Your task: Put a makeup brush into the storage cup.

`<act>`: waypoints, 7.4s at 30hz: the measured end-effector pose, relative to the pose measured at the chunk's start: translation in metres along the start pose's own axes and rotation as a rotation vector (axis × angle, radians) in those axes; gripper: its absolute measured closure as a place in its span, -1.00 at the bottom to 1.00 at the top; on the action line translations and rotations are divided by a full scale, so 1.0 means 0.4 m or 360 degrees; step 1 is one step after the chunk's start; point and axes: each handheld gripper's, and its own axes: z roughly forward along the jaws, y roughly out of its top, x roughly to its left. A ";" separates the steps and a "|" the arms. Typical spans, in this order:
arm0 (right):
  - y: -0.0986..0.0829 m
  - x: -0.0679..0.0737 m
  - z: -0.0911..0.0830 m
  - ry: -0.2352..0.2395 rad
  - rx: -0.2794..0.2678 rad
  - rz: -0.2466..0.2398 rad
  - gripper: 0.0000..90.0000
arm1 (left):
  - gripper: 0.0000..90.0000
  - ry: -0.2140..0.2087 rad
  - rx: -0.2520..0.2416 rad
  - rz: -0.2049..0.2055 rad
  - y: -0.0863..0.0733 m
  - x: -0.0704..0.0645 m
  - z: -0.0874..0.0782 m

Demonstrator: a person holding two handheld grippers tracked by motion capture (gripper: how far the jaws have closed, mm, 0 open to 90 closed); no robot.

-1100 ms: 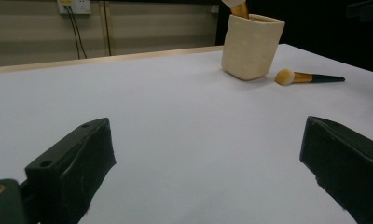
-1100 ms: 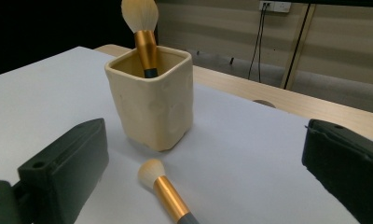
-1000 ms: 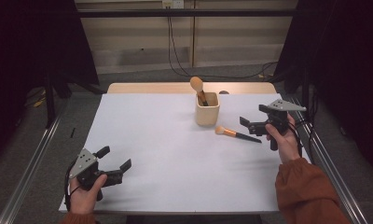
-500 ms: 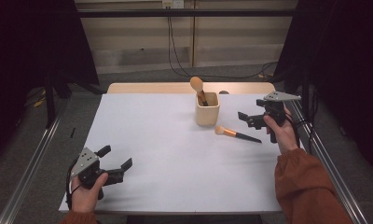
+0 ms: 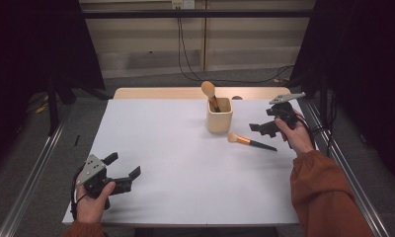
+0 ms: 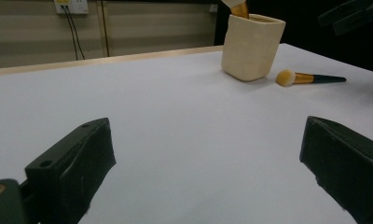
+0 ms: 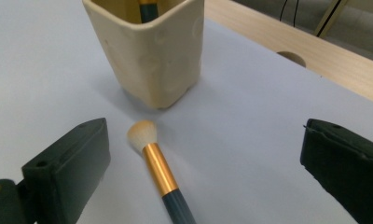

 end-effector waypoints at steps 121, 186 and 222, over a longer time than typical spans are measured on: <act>0.005 0.016 0.058 0.0058 0.0562 -0.0135 0.67 | -0.93 0.0016 0.0027 0.0032 -0.004 0.000 0.000; 0.004 0.046 -0.021 0.0083 -0.0637 0.0129 0.67 | -0.93 0.0014 0.0030 0.0038 -0.003 -0.001 0.002; 0.164 0.065 -0.004 0.0135 -0.0791 0.0071 0.66 | -0.93 -0.0003 -0.0009 0.0036 0.007 -0.010 0.010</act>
